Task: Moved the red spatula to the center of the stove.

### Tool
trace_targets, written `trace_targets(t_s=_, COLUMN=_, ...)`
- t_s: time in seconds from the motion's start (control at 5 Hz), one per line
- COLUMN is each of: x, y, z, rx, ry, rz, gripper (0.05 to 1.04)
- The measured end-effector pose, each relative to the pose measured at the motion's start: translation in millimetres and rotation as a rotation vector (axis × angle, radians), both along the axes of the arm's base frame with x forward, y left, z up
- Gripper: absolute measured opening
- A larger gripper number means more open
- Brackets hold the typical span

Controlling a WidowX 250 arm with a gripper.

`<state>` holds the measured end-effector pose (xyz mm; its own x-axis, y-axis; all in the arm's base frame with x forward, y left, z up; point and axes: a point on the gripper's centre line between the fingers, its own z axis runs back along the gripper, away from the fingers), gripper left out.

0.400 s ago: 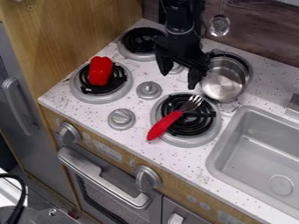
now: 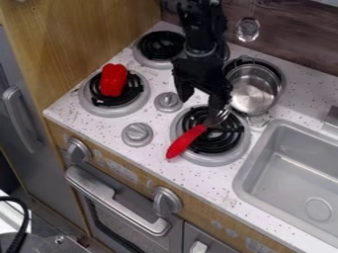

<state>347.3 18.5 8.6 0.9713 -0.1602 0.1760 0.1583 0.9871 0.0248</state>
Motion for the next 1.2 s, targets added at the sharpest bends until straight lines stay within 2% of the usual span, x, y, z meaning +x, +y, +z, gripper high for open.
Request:
trace_targets(t_s=0.2, x=-13, y=13, z=-8.2, rx=0.000, ry=0.031, rz=0.091, gripper=1.000)
trace_targets(t_s=0.4, x=-20, y=24, z=-25.3, rx=0.007, ry=0.115, rz=0.117, gripper=1.000)
trace_targets(t_s=0.6, x=-26, y=35, z=-39.3, rx=-0.013, ry=0.154, rz=0.176, gripper=1.000)
trace_targets(t_s=0.8, x=-26, y=39, z=-43.8, rx=0.004, ry=0.158, rz=0.179, gripper=1.000)
trace_targets(t_s=1.0, x=-28, y=35, z=-53.5, rx=0.012, ry=0.195, rz=0.156, gripper=1.000)
trace_targets(t_s=1.2, x=-29, y=34, z=-54.7, rx=0.012, ry=0.197, rz=0.156, gripper=1.000)
